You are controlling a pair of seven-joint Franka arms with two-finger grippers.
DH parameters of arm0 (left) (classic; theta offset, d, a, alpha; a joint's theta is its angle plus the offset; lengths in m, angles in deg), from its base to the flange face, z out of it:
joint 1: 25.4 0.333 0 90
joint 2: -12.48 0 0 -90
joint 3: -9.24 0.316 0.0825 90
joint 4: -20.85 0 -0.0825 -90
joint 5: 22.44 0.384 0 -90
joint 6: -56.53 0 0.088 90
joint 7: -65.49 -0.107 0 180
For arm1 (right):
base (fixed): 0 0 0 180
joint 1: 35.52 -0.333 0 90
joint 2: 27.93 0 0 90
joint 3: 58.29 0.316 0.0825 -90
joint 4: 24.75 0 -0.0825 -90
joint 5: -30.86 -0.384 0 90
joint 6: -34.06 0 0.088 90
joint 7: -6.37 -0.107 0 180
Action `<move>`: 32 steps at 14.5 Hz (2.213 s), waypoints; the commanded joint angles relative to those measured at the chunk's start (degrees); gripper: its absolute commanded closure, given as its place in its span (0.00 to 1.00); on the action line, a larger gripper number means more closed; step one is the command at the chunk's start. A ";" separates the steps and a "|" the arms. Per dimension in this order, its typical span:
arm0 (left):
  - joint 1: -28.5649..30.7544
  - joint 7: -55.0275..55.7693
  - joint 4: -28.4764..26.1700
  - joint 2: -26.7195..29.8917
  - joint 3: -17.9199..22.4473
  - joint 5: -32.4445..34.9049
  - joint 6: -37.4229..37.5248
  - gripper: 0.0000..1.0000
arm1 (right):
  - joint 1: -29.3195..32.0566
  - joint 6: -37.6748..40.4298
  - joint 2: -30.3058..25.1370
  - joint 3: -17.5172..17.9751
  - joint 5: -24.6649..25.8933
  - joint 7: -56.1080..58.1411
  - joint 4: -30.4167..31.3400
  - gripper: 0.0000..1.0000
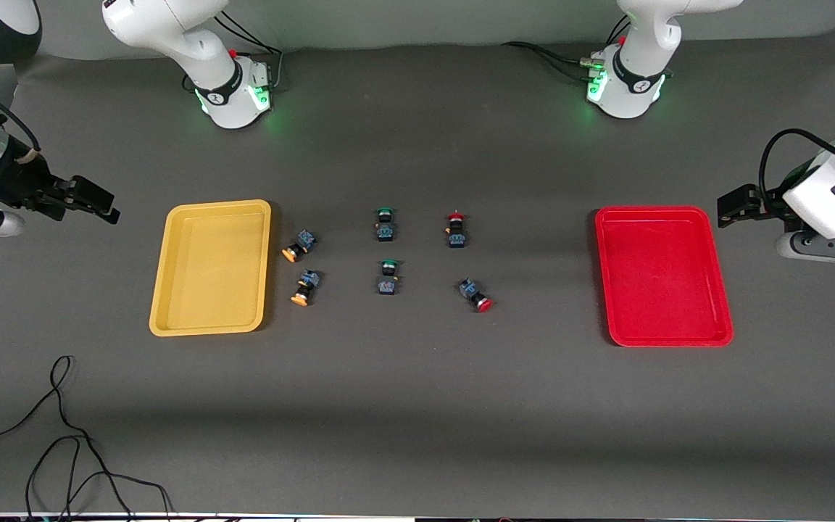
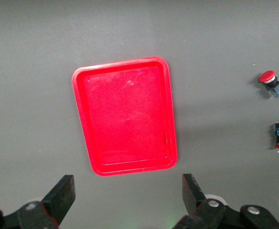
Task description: Place red and yellow buttons in trays
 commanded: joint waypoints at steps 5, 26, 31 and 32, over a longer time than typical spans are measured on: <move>-0.41 2.00 -1.27 1.78 0.16 -0.13 0.60 0.00 | 8.26 3.17 0.46 7.75 0.26 0.07 -1.25 0.00; -41.09 50.07 -7.07 -3.66 -0.28 -3.55 -16.98 0.00 | 15.40 -33.38 16.44 33.71 -11.60 -38.60 27.40 0.00; -43.91 50.78 -9.08 -10.43 -0.28 -3.03 -23.20 0.00 | 14.00 -39.45 22.69 33.80 -11.69 -44.84 27.66 0.00; -44.00 50.69 -11.09 -11.22 -0.28 -2.94 -26.09 0.00 | 13.91 -40.85 23.48 33.80 -11.60 -45.29 28.45 0.00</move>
